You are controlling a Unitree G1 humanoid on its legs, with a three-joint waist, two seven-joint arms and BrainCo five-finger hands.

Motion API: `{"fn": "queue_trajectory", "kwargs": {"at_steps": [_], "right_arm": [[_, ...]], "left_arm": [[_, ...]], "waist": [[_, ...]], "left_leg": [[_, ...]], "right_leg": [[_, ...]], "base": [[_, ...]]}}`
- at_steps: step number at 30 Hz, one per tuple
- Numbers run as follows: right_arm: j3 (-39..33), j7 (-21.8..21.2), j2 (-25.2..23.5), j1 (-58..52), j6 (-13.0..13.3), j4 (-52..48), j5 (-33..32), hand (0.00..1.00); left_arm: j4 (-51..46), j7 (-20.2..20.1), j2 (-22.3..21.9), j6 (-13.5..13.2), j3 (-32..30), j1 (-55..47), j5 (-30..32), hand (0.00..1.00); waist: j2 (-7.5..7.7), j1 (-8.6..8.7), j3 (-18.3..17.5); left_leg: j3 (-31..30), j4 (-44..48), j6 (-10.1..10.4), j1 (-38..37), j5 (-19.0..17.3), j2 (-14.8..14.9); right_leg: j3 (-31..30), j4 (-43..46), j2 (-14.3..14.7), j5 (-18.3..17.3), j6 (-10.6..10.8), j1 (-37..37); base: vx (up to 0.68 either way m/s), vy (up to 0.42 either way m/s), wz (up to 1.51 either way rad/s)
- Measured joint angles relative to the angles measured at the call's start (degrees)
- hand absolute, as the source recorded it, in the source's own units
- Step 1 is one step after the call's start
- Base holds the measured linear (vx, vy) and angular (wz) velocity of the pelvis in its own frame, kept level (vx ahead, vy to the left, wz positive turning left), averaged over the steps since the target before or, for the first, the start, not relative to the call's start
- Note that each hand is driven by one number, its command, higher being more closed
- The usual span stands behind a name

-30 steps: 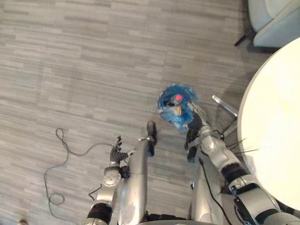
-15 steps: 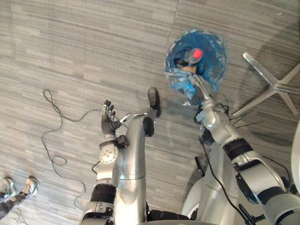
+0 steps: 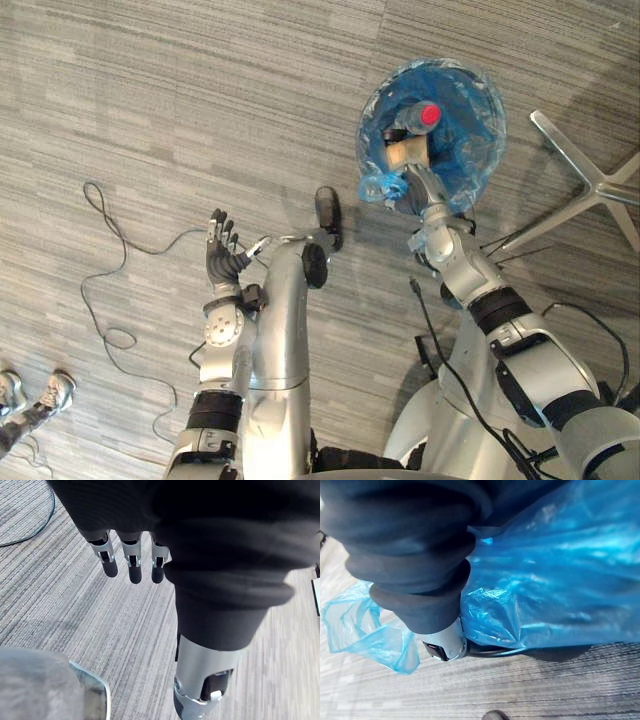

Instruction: Gather rubbish on tea table into small bin, then transfer packed bag to large trash can.

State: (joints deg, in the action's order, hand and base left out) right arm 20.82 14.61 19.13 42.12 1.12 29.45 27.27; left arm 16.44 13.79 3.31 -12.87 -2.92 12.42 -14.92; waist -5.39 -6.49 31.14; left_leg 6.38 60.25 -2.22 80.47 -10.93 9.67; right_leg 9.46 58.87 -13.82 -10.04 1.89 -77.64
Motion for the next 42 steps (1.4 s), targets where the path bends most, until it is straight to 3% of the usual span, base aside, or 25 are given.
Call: {"fn": "queue_trajectory", "kwargs": {"at_steps": [3, 6, 8, 11, 14, 15, 18, 20, 21, 23, 26, 29, 32, 35, 37, 38, 39, 40, 41, 42], "right_arm": [[-0.8, 0.2, -2.0, -2.3, 0.1, -4.5, -2.0, 1.00], [-3.4, 0.2, -5.0, -5.8, 0.1, -8.8, -3.5, 1.00], [-4.2, 0.2, -7.4, -9.1, 0.2, -10.6, -5.6, 1.00], [-4.3, 0.0, -9.7, -13.5, 0.5, -13.3, -7.7, 1.00], [-4.5, -1.4, -11.8, -18.7, 1.2, -16.7, -12.1, 1.00], [-4.4, -2.5, -13.2, -21.4, 2.9, -17.3, -15.5, 1.00], [-4.1, -3.8, -14.2, -23.6, 4.1, -17.5, -18.3, 1.00], [-3.9, -6.3, -14.6, -26.5, 4.8, -19.0, -21.5, 1.00], [-3.9, -7.2, -14.5, -27.8, 4.9, -19.8, -22.8, 1.00], [-3.9, -10.0, -14.4, -30.9, 5.2, -21.3, -25.1, 1.00], [-3.9, -12.7, -14.3, -33.6, 6.4, -25.7, -27.0, 1.00], [-3.9, -14.1, -14.2, -35.3, 8.5, -29.9, -27.6, 1.00], [-2.9, -14.8, -13.3, -35.0, 9.8, -33.5, -29.0, 1.00], [0.6, -14.9, -12.0, -33.0, 9.9, -35.2, -29.0, 1.00], [3.4, -15.0, -11.7, -30.1, 10.1, -35.6, -29.0, 1.00], [3.7, -14.9, -11.5, -29.8, 10.1, -35.6, -29.0, 1.00], [3.9, -14.9, -11.0, -29.7, 10.1, -35.6, -28.9, 1.00], [4.1, -14.9, -10.7, -29.7, 10.1, -35.6, -28.9, 1.00], [4.2, -14.9, -10.7, -29.7, 10.2, -35.7, -28.9, 1.00], [3.8, -14.7, -10.3, -29.7, 11.4, -36.8, -28.8, 1.00]], "left_arm": [[1.1, -0.1, 0.2, 0.7, 0.0, 0.0, 2.3, 0.00], [2.6, -0.6, -0.1, 1.6, 1.0, -0.2, 3.8, 0.00], [3.5, -1.4, -1.0, 2.7, 1.7, -1.3, 5.0, 0.00], [3.7, -1.5, -1.6, 3.3, 2.8, -4.0, 6.2, 0.00], [4.0, -2.6, -1.7, 3.7, 3.5, -7.4, 6.7, 0.00], [5.3, -2.7, -1.2, 3.6, 3.5, -9.2, 6.7, 0.00], [8.0, -3.8, 0.4, 3.6, 4.1, -10.7, 6.8, 0.00], [10.1, -5.0, 2.8, 3.9, 4.9, -12.3, 8.3, 0.00], [10.6, -5.2, 3.2, 4.0, 5.0, -13.0, 8.9, 0.00], [12.9, -6.2, 4.1, 4.5, 5.0, -15.2, 11.0, 0.00], [12.7, -6.6, 4.5, 4.9, 5.1, -18.1, 13.5, 0.00], [10.7, -7.7, 4.7, 4.8, 5.3, -21.2, 14.5, 0.00], [6.7, -8.5, 4.8, 4.7, 5.7, -23.2, 14.6, 0.00], [3.2, -8.6, 4.9, 4.6, 5.7, -24.2, 14.6, 0.00], [0.3, -8.4, 4.8, 4.1, 5.5, -23.8, 14.4, 0.00], [-0.2, -8.4, 4.7, 4.0, 5.5, -23.4, 14.3, 0.00], [-0.5, -8.4, 4.5, 3.5, 5.6, -22.4, 14.3, 0.00], [-2.2, -8.3, 4.6, 3.5, 5.6, -22.9, 14.1, 0.00], [-3.5, -8.3, 5.0, 3.5, 5.6, -23.4, 14.1, 0.00], [-8.1, -8.3, 5.4, 3.3, 5.0, -24.6, 13.9, 0.00]], "waist": [[0.84, 1.01, 0.0], [1.92, 1.35, 0.0], [3.43, 1.94, 0.0], [4.12, 2.51, -0.1], [4.71, 2.52, -0.2], [5.09, 2.66, -0.3], [6.00, 3.71, -0.9], [7.26, 4.26, -1.7], [7.88, 4.26, -2.2], [9.36, 4.55, -6.6], [10.03, 5.72, -11.0], [9.88, 5.79, -14.7], [9.52, 5.67, -15.4], [9.33, 5.51, -15.4], [8.85, 5.21, -15.4], [8.46, 5.37, -15.1], [7.34, 5.33, -14.4], [6.91, 5.26, -14.1], [6.35, 5.16, -13.8], [6.84, 4.22, -14.1]], "left_leg": [[0.1, -1.7, 0.0, -3.5, 0.0, 0.1], [0.5, -6.4, 1.2, -8.9, 0.8, 0.1], [1.6, -10.2, 2.1, -14.3, 1.5, 0.1], [1.7, -14.4, 2.7, -21.5, 2.0, 0.2], [3.0, -20.9, 3.2, -32.3, 2.9, 0.2], [3.4, -24.9, 3.3, -39.0, 3.5, -0.2], [3.4, -29.8, 3.8, -45.3, 4.2, -0.7], [3.8, -34.6, 4.0, -51.1, 5.4, -0.7], [4.2, -36.0, 3.5, -53.3, 6.1, -0.9], [4.8, -38.3, 3.4, -56.1, 6.2, -1.4], [4.8, -40.3, 3.3, -61.1, 5.6, -2.1], [5.5, -39.3, 3.9, -65.1, 2.9, -1.5], [6.6, -35.8, 4.0, -66.3, 0.3, 0.1], [8.1, -31.7, 3.5, -64.4, -1.9, 1.8], [8.3, -28.5, 1.9, -60.9, -3.0, 3.3], [8.9, -28.4, 1.2, -60.6, -2.9, 3.9], [8.5, -27.6, 0.7, -60.8, -2.7, 4.1], [7.1, -27.6, 0.1, -61.9, -2.3, 3.4], [6.5, -27.7, 0.1, -62.2, -2.1, 2.8], [4.0, -27.9, -0.1, -61.7, -0.9, 0.5]], "right_leg": [[0.2, -1.9, 0.4, 0.0, 0.1, 3.6], [1.4, -6.8, 0.8, 0.4, 0.4, 9.2], [1.7, -10.1, 0.8, 1.1, 0.7, 14.2], [3.1, -15.4, 1.6, 2.4, 0.2, 22.2], [3.6, -23.5, 2.9, 5.1, -0.3, 33.1], [3.6, -28.4, 3.8, 6.7, 0.0, 39.8], [4.0, -34.8, 4.9, 8.2, 0.3, 46.8], [4.4, -43.2, 6.6, 11.3, 0.6, 54.0], [4.4, -45.8, 7.0, 12.5, 0.7, 56.5], [3.6, -50.8, 7.8, 14.0, 0.9, 59.9], [2.6, -54.4, 8.1, 14.5, 1.3, 65.1], [0.1, -56.0, 8.9, 14.5, 1.4, 68.8], [-2.6, -56.0, 9.9, 14.9, 1.5, 69.9], [-5.8, -55.8, 11.1, 16.4, 1.9, 68.1], [-8.1, -52.6, 12.0, 19.1, 3.1, 63.1], [-7.7, -50.2, 12.0, 17.8, 3.3, 62.1], [-5.9, -36.9, 11.5, 10.4, 1.5, 60.0], [-4.8, -25.0, 11.5, 3.8, 1.5, 60.7], [-4.9, -20.8, 11.6, 1.7, 2.4, 61.6], [-5.3, -14.4, 12.0, -3.0, 3.9, 65.5]], "base": [[-0.05, -0.005, -0.01], [-0.05, -0.011, 0.02], [-0.01, -0.030, 0.15], [0.04, -0.019, 0.02], [0.12, -0.026, -0.12], [0.14, -0.028, -0.10], [0.14, -0.022, -0.02], [0.19, -0.020, -0.07], [0.18, -0.011, -0.14], [0.18, -0.001, -0.17], [0.19, 0.013, -0.15], [0.11, 0.027, -0.41], [0.01, 0.048, -0.48], [-0.10, 0.050, -0.67], [-0.22, 0.081, -0.74], [-0.23, 0.115, -0.23], [-0.20, 0.099, 0.38], [-0.14, 0.084, 0.54], [-0.14, -0.021, 1.02], [-0.15, -0.099, 0.84]]}}
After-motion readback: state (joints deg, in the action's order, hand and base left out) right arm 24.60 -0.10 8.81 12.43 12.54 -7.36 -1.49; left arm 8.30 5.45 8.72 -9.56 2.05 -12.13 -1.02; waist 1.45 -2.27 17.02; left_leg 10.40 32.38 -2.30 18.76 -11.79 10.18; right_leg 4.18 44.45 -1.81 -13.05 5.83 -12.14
